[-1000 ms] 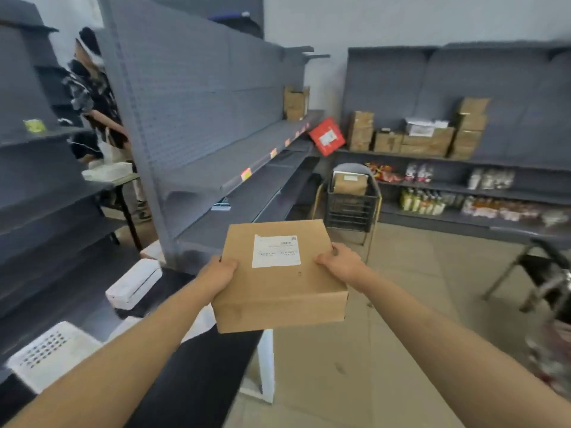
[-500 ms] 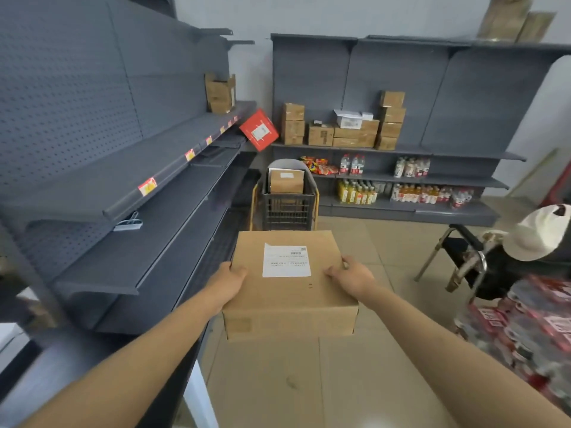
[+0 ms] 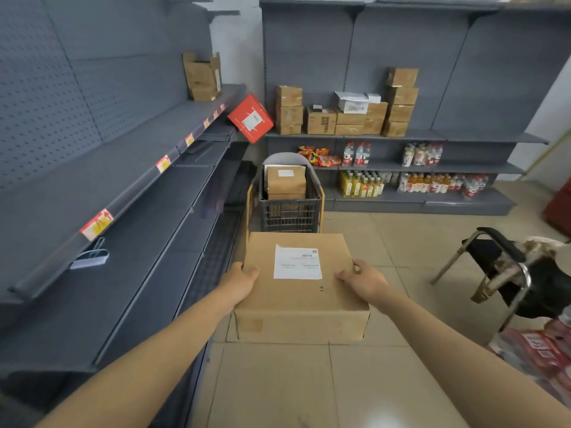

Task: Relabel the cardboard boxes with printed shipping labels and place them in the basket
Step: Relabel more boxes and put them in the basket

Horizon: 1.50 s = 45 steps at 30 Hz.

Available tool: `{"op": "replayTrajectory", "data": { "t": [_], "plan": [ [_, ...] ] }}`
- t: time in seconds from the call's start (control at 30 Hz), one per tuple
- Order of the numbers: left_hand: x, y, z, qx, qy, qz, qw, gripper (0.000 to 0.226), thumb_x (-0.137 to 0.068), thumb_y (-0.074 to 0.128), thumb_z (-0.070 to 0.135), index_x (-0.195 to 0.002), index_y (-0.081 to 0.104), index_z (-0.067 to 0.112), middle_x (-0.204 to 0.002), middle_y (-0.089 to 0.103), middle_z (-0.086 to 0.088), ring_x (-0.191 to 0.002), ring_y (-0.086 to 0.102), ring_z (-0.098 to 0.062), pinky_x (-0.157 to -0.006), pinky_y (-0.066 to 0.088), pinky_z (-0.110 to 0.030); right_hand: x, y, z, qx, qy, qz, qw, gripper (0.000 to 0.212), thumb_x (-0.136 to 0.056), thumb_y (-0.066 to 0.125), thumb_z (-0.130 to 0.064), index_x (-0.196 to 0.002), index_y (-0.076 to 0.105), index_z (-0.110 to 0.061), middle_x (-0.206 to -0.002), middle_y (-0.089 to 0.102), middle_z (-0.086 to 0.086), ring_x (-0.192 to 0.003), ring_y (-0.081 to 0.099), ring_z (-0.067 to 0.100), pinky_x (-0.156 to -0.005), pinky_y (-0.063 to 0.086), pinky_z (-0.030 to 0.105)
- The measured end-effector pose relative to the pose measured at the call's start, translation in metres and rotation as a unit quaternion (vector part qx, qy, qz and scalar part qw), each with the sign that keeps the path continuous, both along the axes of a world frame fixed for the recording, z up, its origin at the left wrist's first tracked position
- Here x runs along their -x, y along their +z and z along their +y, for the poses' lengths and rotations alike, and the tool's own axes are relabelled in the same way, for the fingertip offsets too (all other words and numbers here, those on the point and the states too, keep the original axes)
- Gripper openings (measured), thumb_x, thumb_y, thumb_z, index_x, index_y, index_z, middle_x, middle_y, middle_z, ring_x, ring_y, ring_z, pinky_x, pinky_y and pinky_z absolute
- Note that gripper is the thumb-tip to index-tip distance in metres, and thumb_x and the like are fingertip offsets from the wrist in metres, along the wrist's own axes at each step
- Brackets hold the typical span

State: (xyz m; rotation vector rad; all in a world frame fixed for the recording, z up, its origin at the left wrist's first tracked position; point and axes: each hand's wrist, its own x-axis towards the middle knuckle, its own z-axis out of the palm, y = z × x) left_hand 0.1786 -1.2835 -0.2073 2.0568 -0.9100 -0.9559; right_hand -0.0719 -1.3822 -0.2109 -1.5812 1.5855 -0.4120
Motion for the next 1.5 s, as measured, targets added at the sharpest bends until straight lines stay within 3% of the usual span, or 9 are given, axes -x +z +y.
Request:
{"op": "replayTrajectory", "data": {
  "t": [0.1,0.37,0.5,0.63,0.73,0.83,1.2,1.33,1.5],
  "plan": [
    [-0.012,-0.008,-0.051,-0.010,0.002,0.009,1.000,0.048,-0.099,0.043,0.040,-0.141,0.036,0.017,-0.120,0.055,-0.005,-0.093,0.053,-0.019,-0.076,0.042,-0.031,-0.013,-0.006,-0.050,-0.009,0.004,-0.005,1.000,0.066,-0.087,0.061,-0.047,-0.144,0.037,-0.023,-0.131,0.055,0.007,-0.105,0.057,0.026,-0.084,0.048,0.034],
    [-0.049,-0.004,-0.203,-0.031,0.021,-0.029,0.999,0.052,-0.098,0.043,0.043,-0.142,0.036,0.017,-0.129,0.055,-0.008,-0.108,0.057,-0.026,-0.088,0.047,-0.035,-0.050,-0.010,-0.212,-0.018,0.042,-0.016,0.999,0.064,-0.089,0.060,-0.042,-0.144,0.037,-0.019,-0.135,0.051,0.014,-0.117,0.054,0.031,-0.101,0.045,0.041],
    [-0.067,0.000,-0.262,-0.020,0.029,-0.016,0.999,0.057,-0.096,0.045,0.048,-0.144,0.033,0.019,-0.133,0.053,-0.006,-0.114,0.055,-0.026,-0.090,0.046,-0.035,-0.068,0.002,-0.283,-0.017,0.056,-0.011,0.998,0.065,-0.089,0.059,-0.044,-0.145,0.035,-0.019,-0.137,0.052,0.011,-0.116,0.055,0.029,-0.096,0.046,0.037],
    [-0.091,-0.013,-0.308,-0.024,0.040,0.004,0.999,0.054,-0.097,0.045,0.045,-0.143,0.034,0.018,-0.131,0.054,-0.007,-0.111,0.055,-0.025,-0.092,0.046,-0.037,-0.096,-0.004,-0.332,-0.021,0.066,-0.017,0.997,0.061,-0.088,0.062,-0.041,-0.141,0.041,-0.019,-0.132,0.056,0.009,-0.109,0.058,0.026,-0.092,0.047,0.035],
    [-0.115,-0.023,-0.351,-0.024,0.052,0.007,0.998,0.052,-0.097,0.046,0.044,-0.141,0.035,0.019,-0.128,0.055,-0.007,-0.108,0.056,-0.025,-0.093,0.047,-0.039,-0.121,-0.014,-0.378,-0.038,0.075,-0.018,0.996,0.063,-0.088,0.062,-0.042,-0.142,0.040,-0.017,-0.134,0.055,0.010,-0.115,0.056,0.028,-0.099,0.046,0.039],
    [-0.145,-0.034,-0.402,-0.030,0.051,-0.002,0.998,0.052,-0.096,0.046,0.045,-0.141,0.036,0.019,-0.126,0.056,-0.006,-0.099,0.055,-0.021,-0.084,0.046,-0.035,-0.151,-0.023,-0.423,-0.045,0.064,-0.021,0.997,0.067,-0.088,0.063,-0.042,-0.144,0.036,-0.018,-0.137,0.051,0.009,-0.118,0.054,0.029,-0.102,0.044,0.042],
    [-0.239,-0.038,-0.583,-0.060,-0.001,0.006,0.998,0.054,-0.096,0.045,0.045,-0.142,0.032,0.020,-0.129,0.053,-0.006,-0.103,0.055,-0.023,-0.088,0.047,-0.037,-0.234,-0.035,-0.583,-0.060,0.017,-0.015,0.998,0.067,-0.089,0.062,-0.040,-0.146,0.033,-0.018,-0.138,0.050,0.009,-0.117,0.054,0.029,-0.093,0.044,0.036],
    [-0.252,-0.055,-0.633,-0.080,-0.005,0.022,0.997,0.060,-0.097,0.046,0.045,-0.147,0.026,0.019,-0.137,0.049,-0.007,-0.119,0.052,-0.027,-0.095,0.044,-0.037,-0.249,-0.048,-0.640,-0.068,0.017,-0.016,0.997,0.065,-0.087,0.064,-0.039,-0.142,0.037,-0.018,-0.135,0.052,0.008,-0.101,0.054,0.022,-0.086,0.045,0.033],
    [-0.266,-0.064,-0.704,-0.083,0.007,0.019,0.996,0.055,-0.099,0.043,0.041,-0.146,0.027,0.018,-0.136,0.050,-0.008,-0.117,0.053,-0.027,-0.098,0.045,-0.039,-0.272,-0.070,-0.721,-0.092,0.028,-0.011,0.995,0.072,-0.084,0.065,-0.045,-0.144,0.032,-0.020,-0.135,0.051,0.006,-0.105,0.053,0.024,-0.089,0.047,0.038]
  ]
}}
